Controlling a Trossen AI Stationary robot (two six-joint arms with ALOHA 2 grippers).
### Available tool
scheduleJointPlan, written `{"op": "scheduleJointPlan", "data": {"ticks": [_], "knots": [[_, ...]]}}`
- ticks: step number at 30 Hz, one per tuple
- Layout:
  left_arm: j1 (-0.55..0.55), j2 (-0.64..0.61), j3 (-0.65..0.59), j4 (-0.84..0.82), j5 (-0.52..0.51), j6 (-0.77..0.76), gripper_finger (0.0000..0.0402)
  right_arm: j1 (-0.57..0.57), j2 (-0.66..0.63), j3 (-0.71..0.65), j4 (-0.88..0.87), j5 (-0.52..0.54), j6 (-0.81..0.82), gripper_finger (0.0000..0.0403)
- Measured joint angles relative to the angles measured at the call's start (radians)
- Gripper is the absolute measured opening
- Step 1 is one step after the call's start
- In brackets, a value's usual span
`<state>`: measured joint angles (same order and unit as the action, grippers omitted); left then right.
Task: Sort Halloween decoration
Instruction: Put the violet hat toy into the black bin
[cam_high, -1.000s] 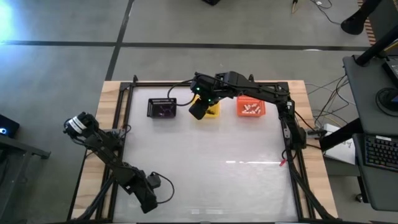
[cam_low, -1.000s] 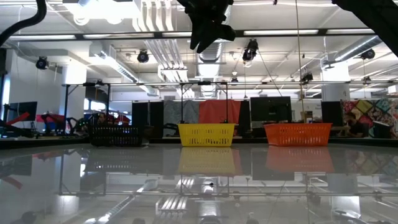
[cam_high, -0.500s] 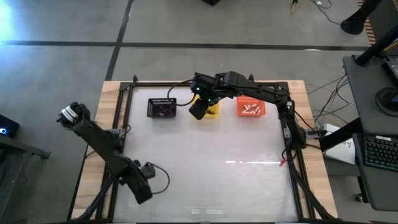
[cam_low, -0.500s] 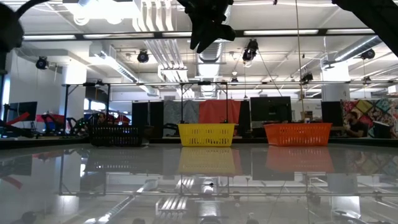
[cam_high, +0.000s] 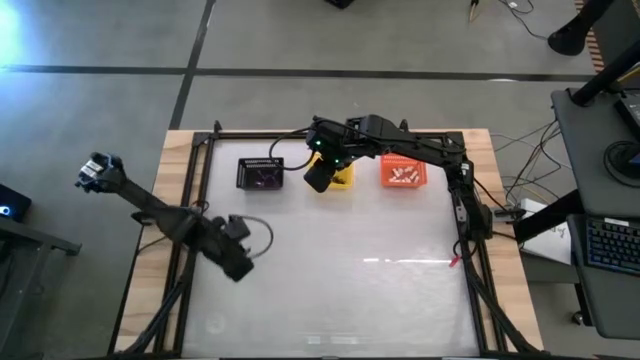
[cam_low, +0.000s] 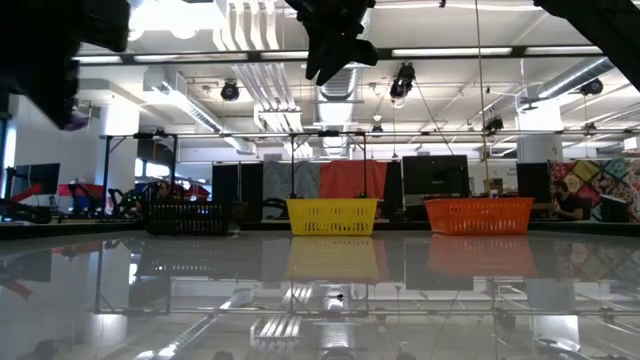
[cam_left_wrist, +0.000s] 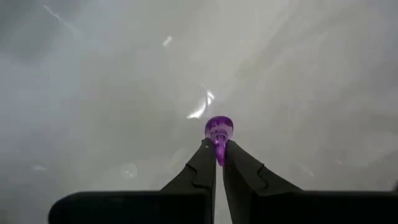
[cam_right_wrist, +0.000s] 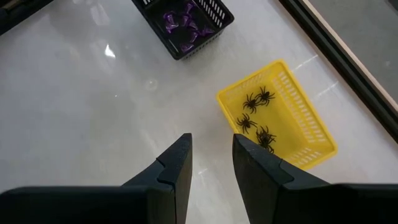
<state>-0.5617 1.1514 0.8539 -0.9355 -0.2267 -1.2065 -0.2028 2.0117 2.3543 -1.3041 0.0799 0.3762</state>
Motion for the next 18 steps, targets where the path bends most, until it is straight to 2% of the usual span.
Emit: {"op": "scheduleJointPlan", "data": {"ticks": [10, 18], "knots": [[0.395, -0.109, 0.0, -0.016, -0.02, 0.409, 0.0, 0.0, 0.0, 0.0, 0.0, 0.0, -0.037, 0.0107], [0.763, -0.113, 0.0, 0.006, -0.02, 0.772, 0.0, 0.0, 0.0, 0.0, 0.0, 0.0, -0.014, 0.0107]]}}
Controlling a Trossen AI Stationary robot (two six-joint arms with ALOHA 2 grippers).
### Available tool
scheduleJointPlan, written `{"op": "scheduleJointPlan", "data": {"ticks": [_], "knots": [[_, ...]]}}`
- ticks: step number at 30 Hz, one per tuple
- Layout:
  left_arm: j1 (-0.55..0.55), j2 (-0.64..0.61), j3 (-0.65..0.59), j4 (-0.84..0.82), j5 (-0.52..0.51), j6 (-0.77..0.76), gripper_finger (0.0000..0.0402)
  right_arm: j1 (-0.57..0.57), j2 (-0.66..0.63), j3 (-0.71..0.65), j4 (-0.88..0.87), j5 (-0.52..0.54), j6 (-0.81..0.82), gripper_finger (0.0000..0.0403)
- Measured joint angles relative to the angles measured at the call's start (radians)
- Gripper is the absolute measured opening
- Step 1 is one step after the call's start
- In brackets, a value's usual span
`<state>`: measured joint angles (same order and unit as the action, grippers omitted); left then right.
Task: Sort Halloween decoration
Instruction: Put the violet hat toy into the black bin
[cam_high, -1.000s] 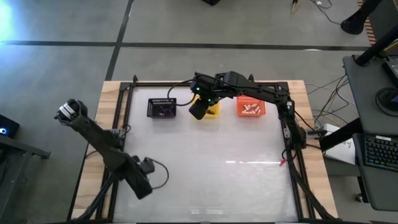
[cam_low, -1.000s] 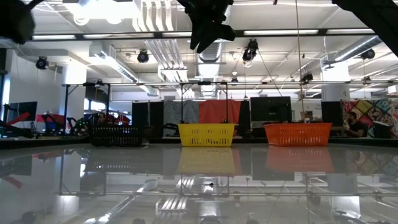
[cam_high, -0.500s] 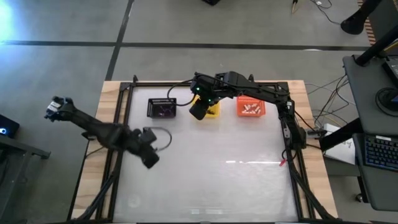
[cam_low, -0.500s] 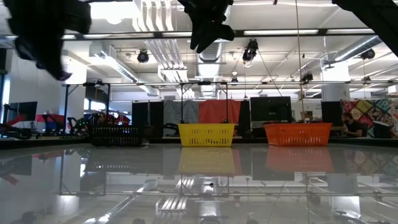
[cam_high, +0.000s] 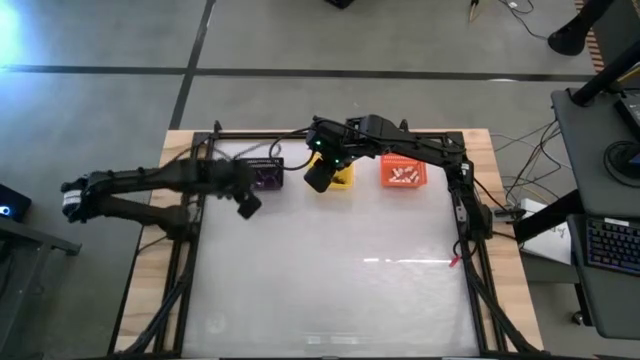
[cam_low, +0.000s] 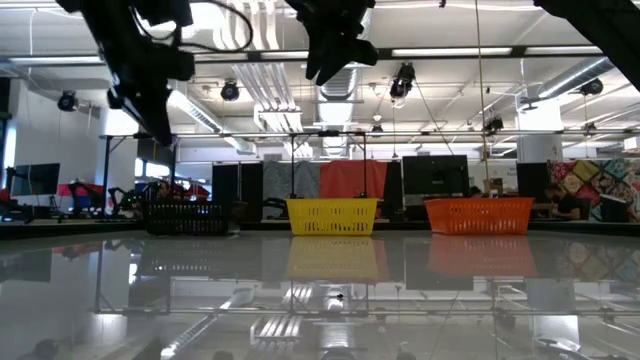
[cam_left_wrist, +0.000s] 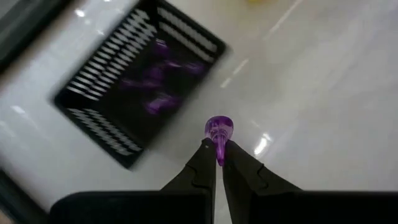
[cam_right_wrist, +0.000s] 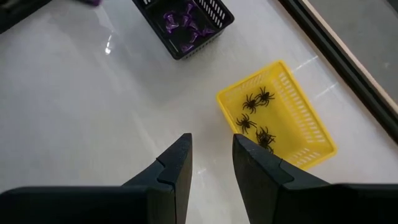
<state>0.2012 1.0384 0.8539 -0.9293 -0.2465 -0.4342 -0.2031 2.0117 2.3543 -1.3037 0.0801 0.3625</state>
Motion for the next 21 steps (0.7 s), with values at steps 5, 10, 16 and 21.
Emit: {"op": "scheduleJointPlan", "data": {"ticks": [5, 10, 16, 21], "knots": [[0.232, 0.041, 0.0, 0.055, 0.085, 0.208, 0.0, 0.0, 0.0, 0.0, 0.0, 0.0, 0.038, 0.0107], [0.407, 0.098, 0.0, 0.105, 0.201, 0.386, 0.0, 0.0, 0.0, 0.0, 0.0, 0.0, 0.038, 0.0107], [0.507, 0.182, 0.0, 0.121, 0.321, 0.567, 0.0, 0.0, 0.0, 0.0, 0.0, 0.001, 0.038, 0.0107], [0.521, 0.26, 0.0, 0.169, 0.343, 0.657, 0.0008, 0.001, 0.0, 0.0, 0.0, 0.0, 0.079, 0.0107]]}}
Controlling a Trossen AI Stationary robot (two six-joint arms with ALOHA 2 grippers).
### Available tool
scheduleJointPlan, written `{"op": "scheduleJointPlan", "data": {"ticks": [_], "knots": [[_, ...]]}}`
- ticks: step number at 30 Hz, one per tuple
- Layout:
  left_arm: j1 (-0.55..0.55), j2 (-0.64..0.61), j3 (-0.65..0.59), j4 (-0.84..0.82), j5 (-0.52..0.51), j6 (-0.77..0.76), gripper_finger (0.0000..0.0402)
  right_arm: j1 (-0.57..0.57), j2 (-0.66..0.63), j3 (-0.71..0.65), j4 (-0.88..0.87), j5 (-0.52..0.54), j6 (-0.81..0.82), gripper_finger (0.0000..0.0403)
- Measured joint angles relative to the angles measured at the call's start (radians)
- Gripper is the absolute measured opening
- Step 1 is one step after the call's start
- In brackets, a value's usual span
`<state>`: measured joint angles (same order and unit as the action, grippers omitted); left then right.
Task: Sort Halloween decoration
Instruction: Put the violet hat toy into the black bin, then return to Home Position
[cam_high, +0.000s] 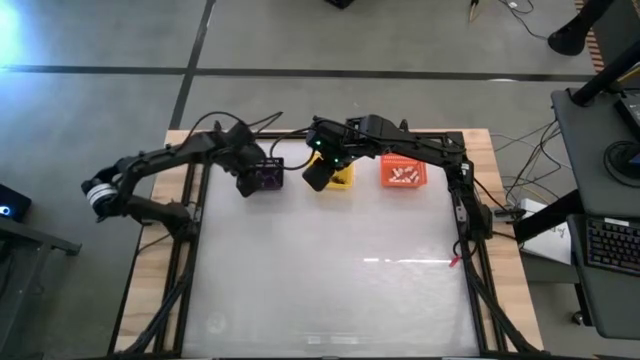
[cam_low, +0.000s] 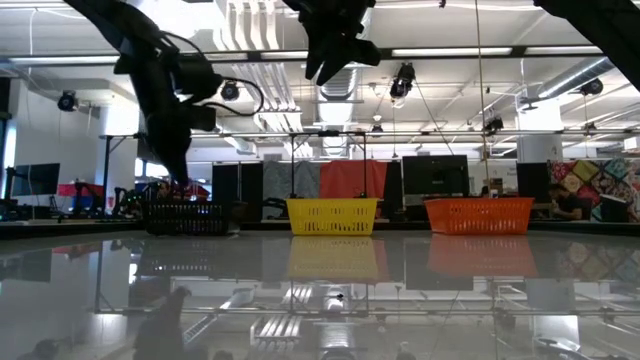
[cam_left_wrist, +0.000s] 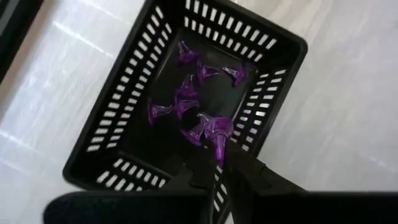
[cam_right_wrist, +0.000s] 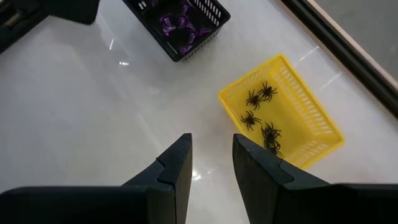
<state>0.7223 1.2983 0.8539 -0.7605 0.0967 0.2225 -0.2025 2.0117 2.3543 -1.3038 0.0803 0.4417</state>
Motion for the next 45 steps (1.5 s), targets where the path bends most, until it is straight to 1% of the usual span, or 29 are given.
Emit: {"op": "scheduleJointPlan", "data": {"ticks": [7, 12, 15, 19, 21, 23, 24, 27, 30, 32, 35, 40, 42, 45], "knots": [[0.0, 0.06, 0.018, 0.014, 0.0, 0.091, 0.0062, 0.0, 0.0, 0.0, 0.0, 0.0, 0.031, 0.0107], [0.0, 0.068, 0.062, 0.008, 0.0, 0.094, 0.0098, 0.0, 0.0, 0.0, 0.0, 0.0, 0.03, 0.0107], [0.0, 0.065, 0.101, -0.022, -0.001, 0.076, 0.0111, 0.001, 0.0, 0.0, 0.0, 0.0, 0.085, 0.0107], [0.0, 0.043, 0.156, -0.106, -0.004, 0.049, 0.0115, 0.012, 0.0, 0.0, -0.002, -0.001, 0.142, 0.0107], [0.0, 0.009, 0.163, -0.126, -0.004, 0.05, 0.0115, 0.03, 0.0, 0.0, -0.006, 0.0, 0.089, 0.0107], [0.0, -0.041, 0.162, -0.115, 0.002, 0.056, 0.0116, 0.061, 0.0, 0.0, -0.029, 0.004, -0.037, 0.0107], [0.0, -0.071, 0.156, -0.1, 0.012, 0.057, 0.0116, 0.078, 0.0, 0.0, -0.046, 0.024, -0.082, 0.0107], [0.0, -0.165, 0.132, -0.07, 0.072, 0.057, 0.0116, 0.117, 0.0, 0.0, -0.061, 0.09, -0.134, 0.0107], [0.0, -0.257, 0.124, -0.018, 0.157, 0.05, 0.0116, 0.131, -0.008, -0.001, -0.06, 0.104, -0.177, 0.0107], [0.0, -0.313, 0.123, 0.007, 0.19, 0.046, 0.0116, 0.139, -0.016, -0.001, -0.055, 0.104, -0.2, 0.0107], [-0.001, -0.397, 0.121, 0.032, 0.204, 0.046, 0.0116, 0.15, -0.032, -0.001, -0.021, 0.082, -0.239, 0.0107], [-0.001, -0.516, 0.121, 0.07, 0.204, 0.037, 0.0116, 0.155, -0.069, -0.001, 0.106, -0.033, -0.353, 0.0107], [-0.001, -0.557, 0.121, 0.091, 0.205, 0.022, 0.0116, 0.149, -0.093, -0.001, 0.108, -0.036, -0.365, 0.0107], [-0.001, -0.609, 0.121, 0.094, 0.204, 0.003, 0.0116, 0.125, -0.141, -0.001, 0.063, -0.035, -0.35, 0.0107]]}}
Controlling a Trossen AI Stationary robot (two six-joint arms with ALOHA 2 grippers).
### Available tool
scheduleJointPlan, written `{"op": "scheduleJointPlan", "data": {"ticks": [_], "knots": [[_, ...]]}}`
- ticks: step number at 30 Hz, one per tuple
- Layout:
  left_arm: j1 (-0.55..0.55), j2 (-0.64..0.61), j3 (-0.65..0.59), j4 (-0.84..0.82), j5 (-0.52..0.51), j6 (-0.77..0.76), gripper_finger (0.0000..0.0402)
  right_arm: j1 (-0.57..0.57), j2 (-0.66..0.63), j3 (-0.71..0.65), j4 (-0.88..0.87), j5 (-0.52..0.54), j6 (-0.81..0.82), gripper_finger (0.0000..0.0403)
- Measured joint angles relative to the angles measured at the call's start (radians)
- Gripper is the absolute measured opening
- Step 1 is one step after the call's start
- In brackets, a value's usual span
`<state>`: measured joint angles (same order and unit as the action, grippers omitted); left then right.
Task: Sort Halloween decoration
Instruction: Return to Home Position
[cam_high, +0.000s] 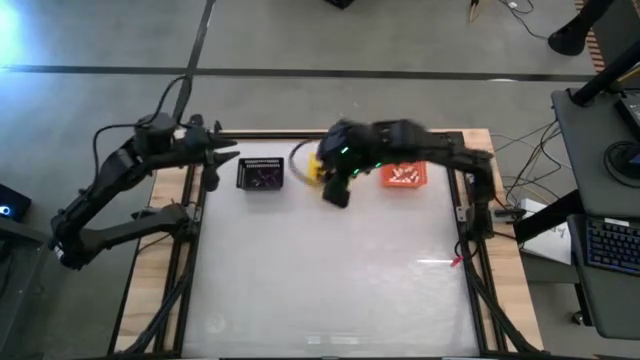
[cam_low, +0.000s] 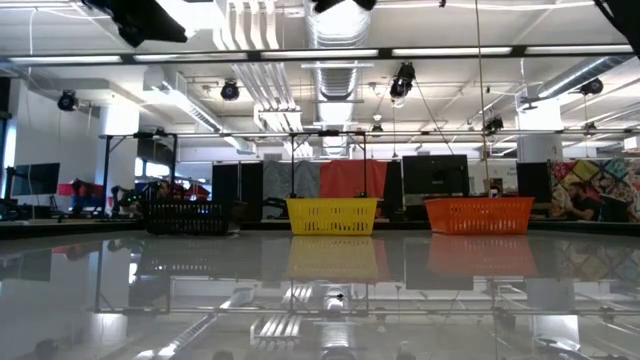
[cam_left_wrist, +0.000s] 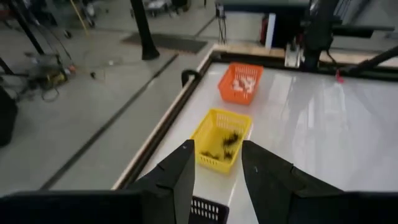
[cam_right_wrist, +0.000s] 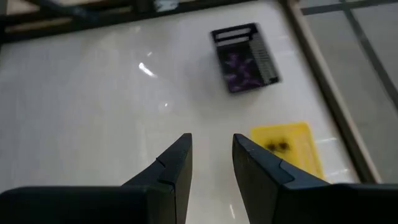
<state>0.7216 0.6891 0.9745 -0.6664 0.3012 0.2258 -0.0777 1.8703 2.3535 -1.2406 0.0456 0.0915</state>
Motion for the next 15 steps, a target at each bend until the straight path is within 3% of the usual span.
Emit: {"op": "scheduleJointPlan", "data": {"ticks": [9, 15], "knots": [[0.0, -0.078, -0.001, -0.005, 0.0, -0.003, 0.0116, -0.045, -0.281, -0.002, -0.046, 0.014, 0.002, 0.0107], [0.0, -0.104, -0.004, -0.015, -0.002, -0.005, 0.0116, -0.045, -0.498, -0.005, -0.07, 0.104, 0.076, 0.0107]]}}
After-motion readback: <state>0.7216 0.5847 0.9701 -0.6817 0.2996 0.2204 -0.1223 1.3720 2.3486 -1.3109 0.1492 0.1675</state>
